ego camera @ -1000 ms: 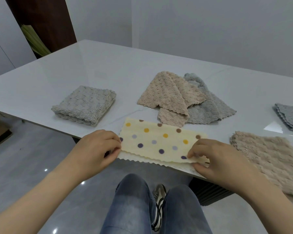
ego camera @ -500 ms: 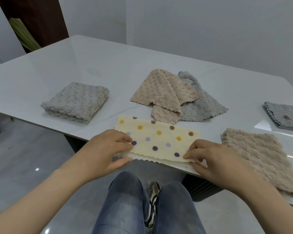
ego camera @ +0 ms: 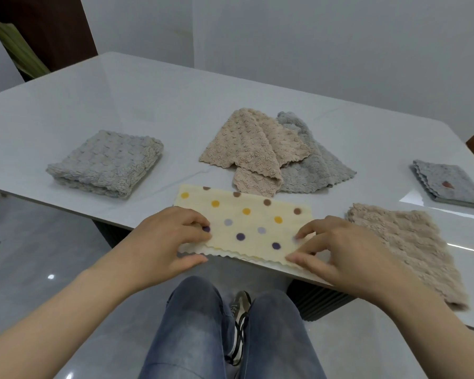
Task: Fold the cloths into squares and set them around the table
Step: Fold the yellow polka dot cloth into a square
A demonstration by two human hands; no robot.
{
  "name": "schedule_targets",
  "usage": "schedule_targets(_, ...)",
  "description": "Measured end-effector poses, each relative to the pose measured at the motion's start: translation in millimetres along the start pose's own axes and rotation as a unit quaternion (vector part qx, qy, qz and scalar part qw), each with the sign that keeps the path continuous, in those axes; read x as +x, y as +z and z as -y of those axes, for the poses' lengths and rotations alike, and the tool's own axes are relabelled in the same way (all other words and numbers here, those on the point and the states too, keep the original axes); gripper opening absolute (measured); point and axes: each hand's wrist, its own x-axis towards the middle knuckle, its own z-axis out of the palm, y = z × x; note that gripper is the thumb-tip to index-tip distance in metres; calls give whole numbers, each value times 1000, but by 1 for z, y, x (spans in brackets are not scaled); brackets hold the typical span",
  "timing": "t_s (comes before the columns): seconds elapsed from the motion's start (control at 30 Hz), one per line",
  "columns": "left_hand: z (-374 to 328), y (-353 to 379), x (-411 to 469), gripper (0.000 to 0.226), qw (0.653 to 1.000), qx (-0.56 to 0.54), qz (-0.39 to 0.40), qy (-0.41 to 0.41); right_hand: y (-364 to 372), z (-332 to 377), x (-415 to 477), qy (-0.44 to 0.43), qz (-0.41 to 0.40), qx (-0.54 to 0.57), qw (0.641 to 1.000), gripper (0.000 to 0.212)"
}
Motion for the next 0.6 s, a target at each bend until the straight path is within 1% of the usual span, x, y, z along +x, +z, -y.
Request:
schedule_targets(0.03,-2,-1,1,45,1000,-13,-6,-12,0,0,2,12,-16,-2,1000,48)
schedule_targets(0.1,-6,-5,5,52,998,-44,-15,-37,1,1,6,61,-44,17,997,29)
schedule_targets(0.13,-8,-7,7,52,997,-56,-20,-43,1,1,8,90,-42,32,994,28)
schedule_targets(0.2,-11,-9,13,50,998,-56,-22,-36,4,2,10,145,-3,58,988,47)
schedule_targets(0.23,-12,-9,16,50,998,-51,-10,-26,5,2,11,161,9,69,984,51)
schedule_targets(0.37,-15,0,25,56,997,-52,55,3,2,6,20,198,22,167,966,72)
schedule_targets(0.43,-15,2,27,59,997,-60,56,-8,-3,6,31,224,13,238,945,75)
schedule_targets(0.5,-16,0,30,59,997,-64,48,-19,-5,7,41,255,1,293,921,82)
schedule_targets(0.53,-17,0,32,59,997,-64,44,-21,-5,5,45,268,-8,297,916,80)
schedule_targets(0.6,-19,-1,37,58,997,-61,38,-22,-2,-1,53,284,-20,293,913,67)
